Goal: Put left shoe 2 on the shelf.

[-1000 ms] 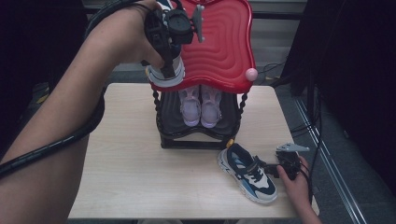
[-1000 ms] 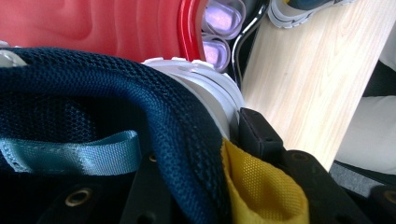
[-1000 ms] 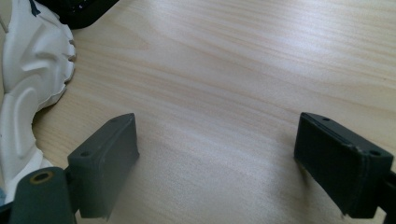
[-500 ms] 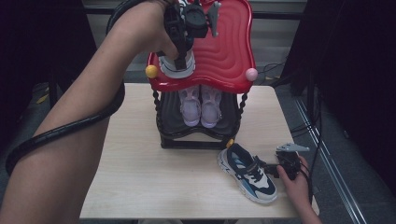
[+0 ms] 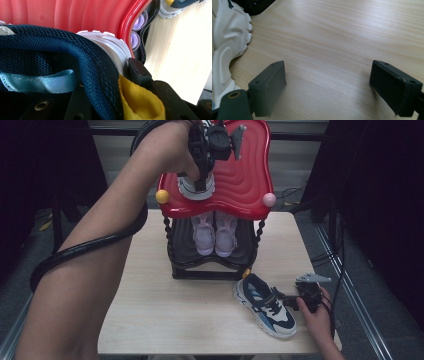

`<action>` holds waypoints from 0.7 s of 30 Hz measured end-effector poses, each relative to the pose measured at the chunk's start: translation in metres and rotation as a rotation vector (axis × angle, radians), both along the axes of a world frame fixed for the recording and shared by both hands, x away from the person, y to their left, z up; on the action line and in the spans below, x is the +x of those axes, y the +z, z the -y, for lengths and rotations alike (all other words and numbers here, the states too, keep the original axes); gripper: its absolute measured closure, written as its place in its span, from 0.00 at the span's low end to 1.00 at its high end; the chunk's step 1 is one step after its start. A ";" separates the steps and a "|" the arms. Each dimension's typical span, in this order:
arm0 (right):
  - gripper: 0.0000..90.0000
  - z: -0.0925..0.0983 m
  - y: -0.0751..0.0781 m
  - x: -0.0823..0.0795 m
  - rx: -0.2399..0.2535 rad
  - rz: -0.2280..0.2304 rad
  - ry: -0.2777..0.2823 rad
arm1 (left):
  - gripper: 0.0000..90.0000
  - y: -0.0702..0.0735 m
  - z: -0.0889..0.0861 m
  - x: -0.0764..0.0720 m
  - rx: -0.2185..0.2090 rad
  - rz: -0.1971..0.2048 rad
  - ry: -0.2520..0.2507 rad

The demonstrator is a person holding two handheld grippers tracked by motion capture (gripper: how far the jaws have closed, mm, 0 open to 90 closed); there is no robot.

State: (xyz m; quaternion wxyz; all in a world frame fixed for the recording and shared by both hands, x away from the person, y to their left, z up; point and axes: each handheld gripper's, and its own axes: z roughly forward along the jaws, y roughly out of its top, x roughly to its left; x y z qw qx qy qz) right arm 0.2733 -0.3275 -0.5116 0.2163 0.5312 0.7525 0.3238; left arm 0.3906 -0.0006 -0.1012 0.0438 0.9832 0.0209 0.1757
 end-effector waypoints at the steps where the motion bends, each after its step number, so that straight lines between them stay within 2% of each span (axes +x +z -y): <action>1: 0.14 0.000 0.000 0.000 0.000 0.000 0.000 | 0.75 -0.001 0.001 0.001 0.000 0.000 0.001; 2: 0.14 0.000 0.000 0.000 0.000 0.000 0.000 | 0.75 -0.002 0.001 0.001 -0.006 -0.004 0.012; 6: 0.14 0.000 0.000 0.000 0.000 0.000 0.000 | 0.75 -0.006 0.004 0.005 0.015 0.006 0.000; 7: 0.14 0.000 0.000 0.000 0.000 0.000 0.000 | 0.75 -0.008 0.004 0.005 0.007 0.006 0.017; 12: 0.14 0.000 0.000 0.000 0.000 0.000 0.000 | 0.75 -0.010 0.006 0.011 0.027 0.023 0.004; 21: 0.14 0.000 0.000 0.000 0.000 0.000 0.000 | 0.75 -0.016 0.007 0.016 0.023 0.040 0.004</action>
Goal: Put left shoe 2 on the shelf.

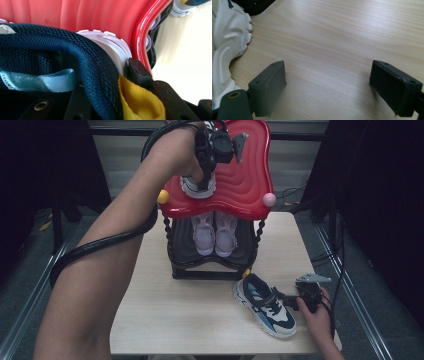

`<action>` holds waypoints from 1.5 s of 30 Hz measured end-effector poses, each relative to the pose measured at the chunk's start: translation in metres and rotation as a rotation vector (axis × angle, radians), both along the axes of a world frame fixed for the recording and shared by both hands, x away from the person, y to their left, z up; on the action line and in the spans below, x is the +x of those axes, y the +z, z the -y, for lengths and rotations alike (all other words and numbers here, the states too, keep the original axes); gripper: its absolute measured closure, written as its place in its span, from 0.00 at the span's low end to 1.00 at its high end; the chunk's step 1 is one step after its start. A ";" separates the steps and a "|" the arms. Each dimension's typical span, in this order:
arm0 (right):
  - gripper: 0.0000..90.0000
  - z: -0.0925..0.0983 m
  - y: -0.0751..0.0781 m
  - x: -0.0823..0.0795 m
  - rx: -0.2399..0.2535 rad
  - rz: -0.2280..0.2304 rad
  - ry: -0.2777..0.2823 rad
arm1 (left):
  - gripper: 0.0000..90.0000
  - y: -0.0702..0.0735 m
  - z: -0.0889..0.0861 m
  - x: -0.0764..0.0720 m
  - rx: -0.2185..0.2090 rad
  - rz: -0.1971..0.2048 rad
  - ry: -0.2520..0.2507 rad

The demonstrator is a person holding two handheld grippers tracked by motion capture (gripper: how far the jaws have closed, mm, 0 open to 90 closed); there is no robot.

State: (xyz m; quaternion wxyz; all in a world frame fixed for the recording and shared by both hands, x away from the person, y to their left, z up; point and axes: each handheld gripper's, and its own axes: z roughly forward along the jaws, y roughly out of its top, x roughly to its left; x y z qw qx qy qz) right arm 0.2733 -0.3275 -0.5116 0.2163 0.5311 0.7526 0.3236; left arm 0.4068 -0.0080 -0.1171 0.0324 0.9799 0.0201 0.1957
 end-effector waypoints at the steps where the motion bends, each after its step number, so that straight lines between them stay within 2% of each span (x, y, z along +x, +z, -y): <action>1: 0.14 0.000 0.000 0.000 0.000 0.000 0.000 | 0.74 -0.001 0.000 0.000 -0.006 0.000 0.002; 20: 0.14 0.000 0.000 0.000 0.000 0.000 0.000 | 0.74 -0.005 -0.005 0.000 -0.031 0.005 0.020; 26: 0.14 0.000 0.000 0.000 0.000 0.000 0.000 | 0.72 -0.005 -0.007 0.000 -0.042 -0.009 0.030; 29: 0.14 0.000 0.000 0.000 0.000 0.000 0.000 | 0.72 -0.005 -0.008 0.001 -0.039 -0.011 0.022; 34: 0.14 0.000 0.000 0.000 0.000 0.000 0.000 | 0.73 -0.006 -0.009 0.000 -0.010 -0.014 0.011; 39: 0.14 0.000 0.000 0.000 0.000 0.000 0.000 | 0.73 -0.006 -0.010 -0.001 -0.011 -0.014 0.008; 45: 0.14 0.000 0.000 0.000 -0.001 0.001 0.000 | 0.72 -0.006 -0.009 -0.003 0.012 -0.028 0.000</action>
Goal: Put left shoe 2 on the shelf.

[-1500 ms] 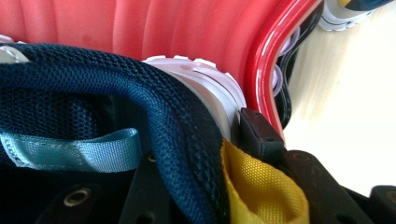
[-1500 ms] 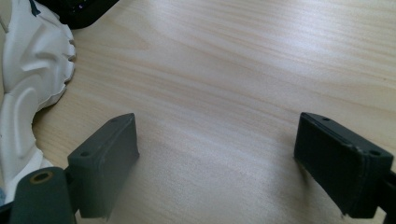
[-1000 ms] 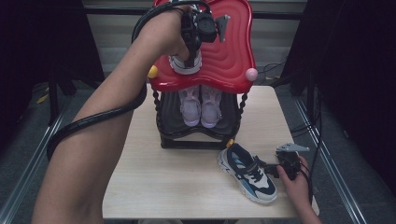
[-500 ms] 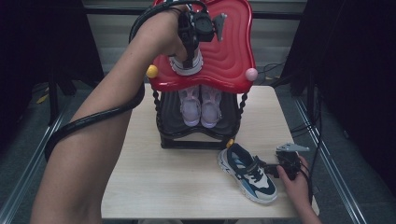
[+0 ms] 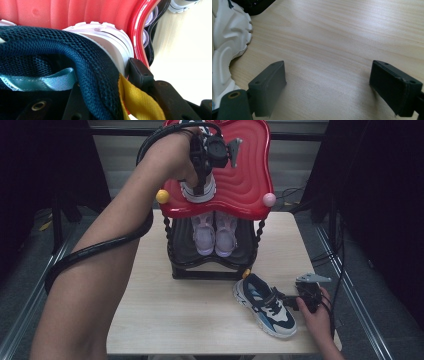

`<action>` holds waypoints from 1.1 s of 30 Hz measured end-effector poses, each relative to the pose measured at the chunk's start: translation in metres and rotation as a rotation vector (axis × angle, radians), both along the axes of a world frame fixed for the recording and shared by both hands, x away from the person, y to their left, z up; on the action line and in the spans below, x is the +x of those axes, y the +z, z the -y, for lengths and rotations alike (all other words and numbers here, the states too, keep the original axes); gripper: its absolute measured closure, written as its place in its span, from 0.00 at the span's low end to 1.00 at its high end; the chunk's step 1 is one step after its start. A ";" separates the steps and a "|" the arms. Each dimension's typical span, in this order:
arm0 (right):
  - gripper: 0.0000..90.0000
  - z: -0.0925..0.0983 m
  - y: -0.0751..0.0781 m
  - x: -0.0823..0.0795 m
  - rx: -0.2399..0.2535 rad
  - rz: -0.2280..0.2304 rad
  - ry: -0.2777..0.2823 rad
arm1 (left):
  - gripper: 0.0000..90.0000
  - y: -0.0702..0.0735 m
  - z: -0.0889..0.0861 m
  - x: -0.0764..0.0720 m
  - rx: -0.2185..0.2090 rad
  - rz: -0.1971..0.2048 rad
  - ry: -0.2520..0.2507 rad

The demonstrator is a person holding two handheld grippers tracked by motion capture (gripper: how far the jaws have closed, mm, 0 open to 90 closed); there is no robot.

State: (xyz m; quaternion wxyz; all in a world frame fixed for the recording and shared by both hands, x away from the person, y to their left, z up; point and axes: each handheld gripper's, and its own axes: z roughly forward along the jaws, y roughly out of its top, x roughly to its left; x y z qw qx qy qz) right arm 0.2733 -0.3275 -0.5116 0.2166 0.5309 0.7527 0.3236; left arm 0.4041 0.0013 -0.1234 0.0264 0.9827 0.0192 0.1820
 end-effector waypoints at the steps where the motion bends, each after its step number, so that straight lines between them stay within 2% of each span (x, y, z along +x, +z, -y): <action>1: 0.14 0.000 0.000 0.000 0.000 -0.001 0.000 | 0.72 0.000 0.000 0.000 -0.006 0.000 0.004; 7: 0.14 0.000 0.000 0.000 0.001 -0.001 -0.001 | 0.72 0.000 -0.003 -0.001 0.001 -0.004 0.001; 14: 0.14 0.000 0.000 0.000 0.001 -0.001 -0.001 | 0.68 0.002 -0.004 -0.001 0.004 0.008 0.013; 17: 0.14 0.000 0.000 0.000 0.001 -0.001 -0.001 | 0.64 0.001 -0.004 -0.001 -0.006 0.013 0.031; 19: 0.14 0.000 0.000 0.000 0.000 0.000 0.000 | 0.60 0.001 -0.005 -0.001 -0.021 0.002 0.051; 21: 0.14 0.000 0.000 0.000 0.002 -0.002 -0.001 | 0.58 0.002 -0.006 0.000 -0.020 0.014 0.048; 25: 0.14 0.000 0.000 0.000 0.000 0.000 0.000 | 0.55 0.005 -0.008 0.001 -0.050 0.003 0.069; 27: 0.14 0.000 0.000 0.000 0.000 0.000 0.000 | 0.52 0.008 -0.009 0.001 -0.061 0.013 0.085; 33: 0.14 0.000 0.000 0.000 0.000 0.000 0.000 | 0.48 0.011 -0.010 0.000 -0.086 -0.017 0.105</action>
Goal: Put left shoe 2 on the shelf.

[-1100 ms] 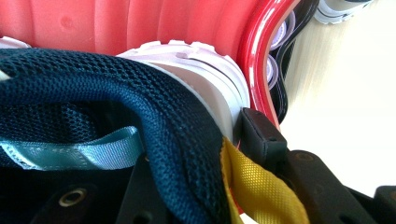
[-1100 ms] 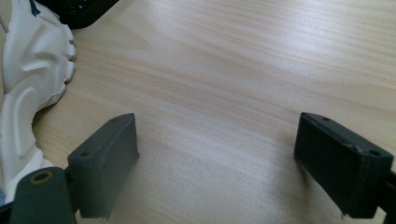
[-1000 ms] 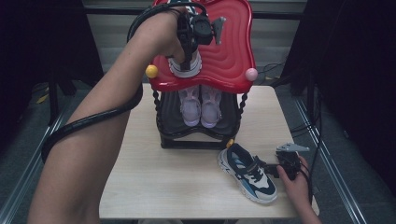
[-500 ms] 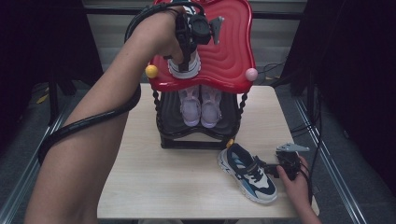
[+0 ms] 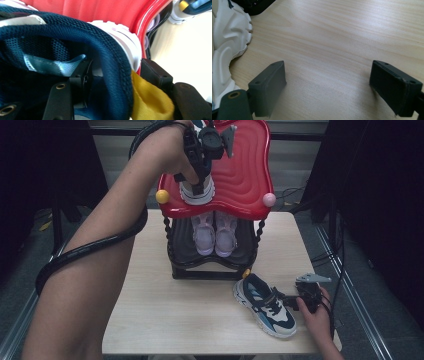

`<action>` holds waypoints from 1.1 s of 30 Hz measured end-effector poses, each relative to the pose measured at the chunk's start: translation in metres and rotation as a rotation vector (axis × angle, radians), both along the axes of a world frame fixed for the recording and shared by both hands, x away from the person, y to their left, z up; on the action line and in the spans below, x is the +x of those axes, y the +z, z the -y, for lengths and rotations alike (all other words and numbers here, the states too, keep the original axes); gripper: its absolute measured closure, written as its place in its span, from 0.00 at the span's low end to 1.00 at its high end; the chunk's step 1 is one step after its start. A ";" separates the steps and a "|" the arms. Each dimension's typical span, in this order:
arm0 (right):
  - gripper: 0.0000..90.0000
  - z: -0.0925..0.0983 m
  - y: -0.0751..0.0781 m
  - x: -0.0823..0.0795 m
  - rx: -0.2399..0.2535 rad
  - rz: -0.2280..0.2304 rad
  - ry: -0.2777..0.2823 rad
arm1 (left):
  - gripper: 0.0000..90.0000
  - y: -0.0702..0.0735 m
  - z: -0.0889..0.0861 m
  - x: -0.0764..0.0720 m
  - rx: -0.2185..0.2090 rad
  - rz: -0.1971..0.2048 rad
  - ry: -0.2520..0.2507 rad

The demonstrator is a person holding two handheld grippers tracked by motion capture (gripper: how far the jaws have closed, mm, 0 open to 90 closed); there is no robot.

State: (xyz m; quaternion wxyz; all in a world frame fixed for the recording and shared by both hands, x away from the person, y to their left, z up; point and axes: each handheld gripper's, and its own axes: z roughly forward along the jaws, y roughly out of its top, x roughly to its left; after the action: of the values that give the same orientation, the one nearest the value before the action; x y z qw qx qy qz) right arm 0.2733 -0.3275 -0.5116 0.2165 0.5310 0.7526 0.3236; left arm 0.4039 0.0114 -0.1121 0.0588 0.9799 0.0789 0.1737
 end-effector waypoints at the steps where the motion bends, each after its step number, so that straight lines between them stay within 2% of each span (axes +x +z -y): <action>1: 0.14 0.000 0.000 0.000 0.001 -0.001 -0.001 | 0.47 0.000 0.000 0.000 -0.005 -0.003 0.007; 9: 0.14 0.000 0.000 0.000 0.001 0.001 0.000 | 0.42 0.002 -0.004 -0.001 -0.035 -0.029 0.050; 14: 0.14 0.000 0.000 0.000 0.001 0.002 0.000 | 0.38 0.005 -0.008 -0.002 -0.089 -0.050 0.091; 20: 0.14 0.000 0.000 0.000 0.001 0.001 0.000 | 0.35 0.009 -0.011 -0.003 -0.133 -0.064 0.131; 33: 0.14 0.000 0.000 0.000 0.002 0.001 0.000 | 0.32 0.017 -0.022 -0.007 -0.178 -0.090 0.188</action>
State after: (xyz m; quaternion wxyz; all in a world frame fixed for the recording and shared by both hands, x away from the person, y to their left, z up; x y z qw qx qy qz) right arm 0.2733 -0.3274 -0.5118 0.2167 0.5311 0.7521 0.3246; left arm 0.3972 0.0339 -0.0947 0.1253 0.9659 0.1878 0.1268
